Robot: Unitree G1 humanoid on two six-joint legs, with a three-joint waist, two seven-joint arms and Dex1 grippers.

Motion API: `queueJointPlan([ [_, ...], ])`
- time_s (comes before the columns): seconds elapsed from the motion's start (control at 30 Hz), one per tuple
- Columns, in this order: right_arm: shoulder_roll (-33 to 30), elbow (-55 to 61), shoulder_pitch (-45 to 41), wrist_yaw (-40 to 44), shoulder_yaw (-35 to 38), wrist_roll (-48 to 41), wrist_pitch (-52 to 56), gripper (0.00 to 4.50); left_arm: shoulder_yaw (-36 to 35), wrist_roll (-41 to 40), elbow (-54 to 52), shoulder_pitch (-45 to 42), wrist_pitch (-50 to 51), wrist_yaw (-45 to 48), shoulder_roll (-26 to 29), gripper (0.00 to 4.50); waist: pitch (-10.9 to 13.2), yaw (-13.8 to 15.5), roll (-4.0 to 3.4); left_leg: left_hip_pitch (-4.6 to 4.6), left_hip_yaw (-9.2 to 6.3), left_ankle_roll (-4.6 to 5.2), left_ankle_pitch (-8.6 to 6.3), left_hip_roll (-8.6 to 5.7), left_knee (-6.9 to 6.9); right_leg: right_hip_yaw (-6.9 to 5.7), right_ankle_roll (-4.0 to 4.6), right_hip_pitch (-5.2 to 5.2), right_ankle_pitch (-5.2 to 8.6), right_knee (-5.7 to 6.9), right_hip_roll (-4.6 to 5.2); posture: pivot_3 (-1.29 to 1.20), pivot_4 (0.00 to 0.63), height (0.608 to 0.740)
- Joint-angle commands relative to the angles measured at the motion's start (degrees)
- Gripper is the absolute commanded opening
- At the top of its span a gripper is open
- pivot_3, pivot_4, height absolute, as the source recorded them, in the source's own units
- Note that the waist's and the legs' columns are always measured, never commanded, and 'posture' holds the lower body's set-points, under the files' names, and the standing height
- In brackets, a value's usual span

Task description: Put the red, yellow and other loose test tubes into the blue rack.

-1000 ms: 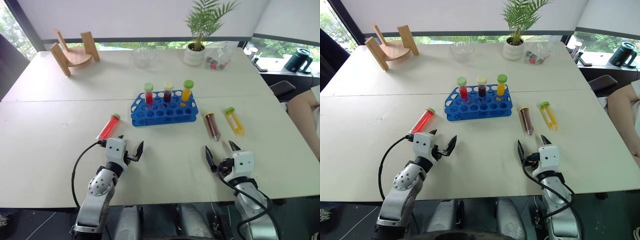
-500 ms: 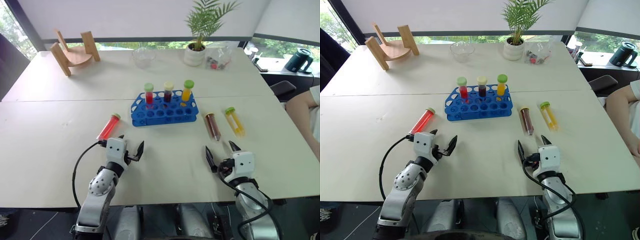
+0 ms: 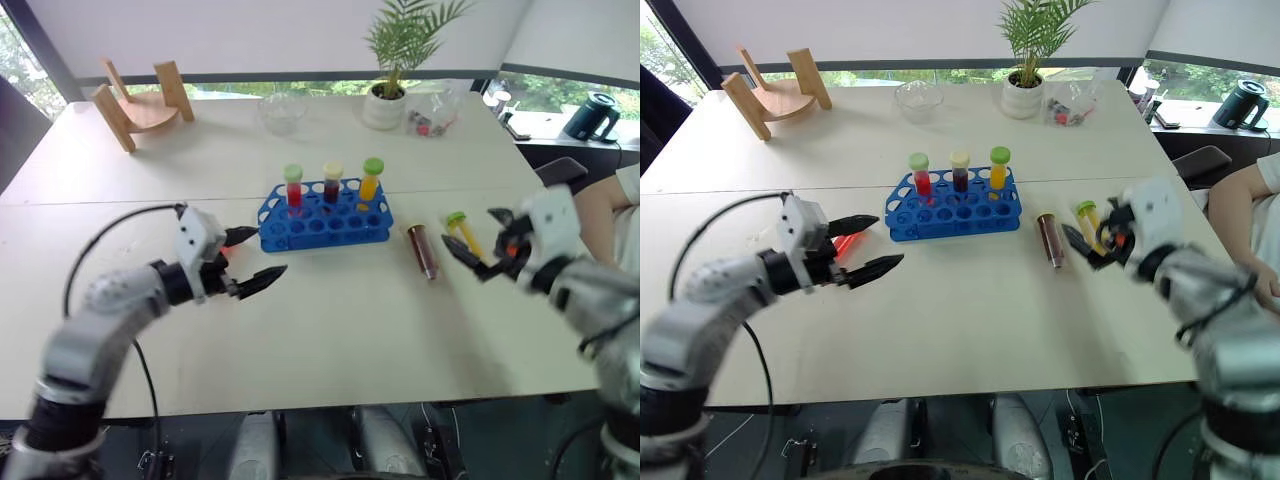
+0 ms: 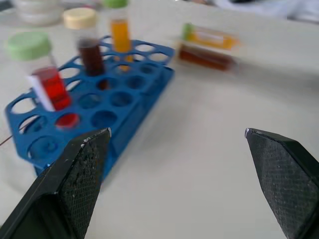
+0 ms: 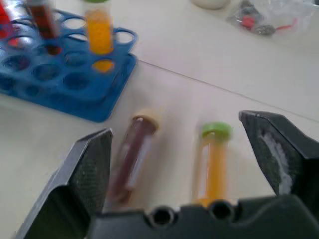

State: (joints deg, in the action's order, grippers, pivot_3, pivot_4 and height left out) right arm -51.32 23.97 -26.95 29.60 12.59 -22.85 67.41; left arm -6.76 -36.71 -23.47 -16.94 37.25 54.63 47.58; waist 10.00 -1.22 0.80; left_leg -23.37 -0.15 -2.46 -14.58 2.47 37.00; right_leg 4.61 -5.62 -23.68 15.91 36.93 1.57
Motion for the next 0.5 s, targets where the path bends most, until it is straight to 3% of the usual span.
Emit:
queueJointPlan([
  [0.03,-3.58,-20.43,-18.88,5.06,-12.49,-1.02,16.31,4.5,-1.17,-7.63,4.21,-7.64,5.22,10.01,4.49,4.46,0.1,-0.09,0.01,0.0,0.0,0.09,-0.05,0.01,0.04,-0.01,0.05,0.0,0.05,0.03,-0.01,0.0,0.15,0.74],
  [0.2,-2.74,-37.7,-30.23,9.86,-26.3,3.13,14.04,4.5,1.6,-5.37,6.68,-11.24,3.86,14.09,6.28,4.46,0.21,0.19,0.15,-0.24,0.04,0.52,-0.3,-0.02,-0.1,-0.02,-0.08,-0.23,0.22,0.04,-0.02,0.0,0.15,0.74],
  [0.27,-0.86,-45.95,-32.94,12.2,-30.86,5.88,10.0,4.5,1.59,-5.87,6.67,-12.05,4.04,14.98,6.46,4.46,0.24,0.1,0.13,-0.82,0.06,0.67,-0.39,-0.03,-0.02,-0.02,-0.3,-0.8,0.14,0.11,-0.02,0.0,0.15,0.74],
  [0.33,1.18,-53.93,-35.39,13.74,-33.91,8.79,5.73,4.5,1.36,-6.29,6.46,-12.39,4.13,15.5,6.6,4.46,0.25,0.03,0.1,-1.42,0.06,0.49,-0.28,-0.03,0.06,-0.02,-0.32,-1.38,0.13,0.23,-0.03,0.0,0.15,0.74],
  [0.5,5.22,-69.52,-39.34,18.86,-38.16,15.59,-5.82,4.5,0.78,-5.87,5.5,-12.49,3.54,14.82,6.32,4.46,0.29,-0.01,0.04,-1.61,0.07,0.41,-0.24,-0.03,0.09,-0.04,-0.32,-1.61,0.12,0.3,-0.03,0.0,0.15,0.74],
])
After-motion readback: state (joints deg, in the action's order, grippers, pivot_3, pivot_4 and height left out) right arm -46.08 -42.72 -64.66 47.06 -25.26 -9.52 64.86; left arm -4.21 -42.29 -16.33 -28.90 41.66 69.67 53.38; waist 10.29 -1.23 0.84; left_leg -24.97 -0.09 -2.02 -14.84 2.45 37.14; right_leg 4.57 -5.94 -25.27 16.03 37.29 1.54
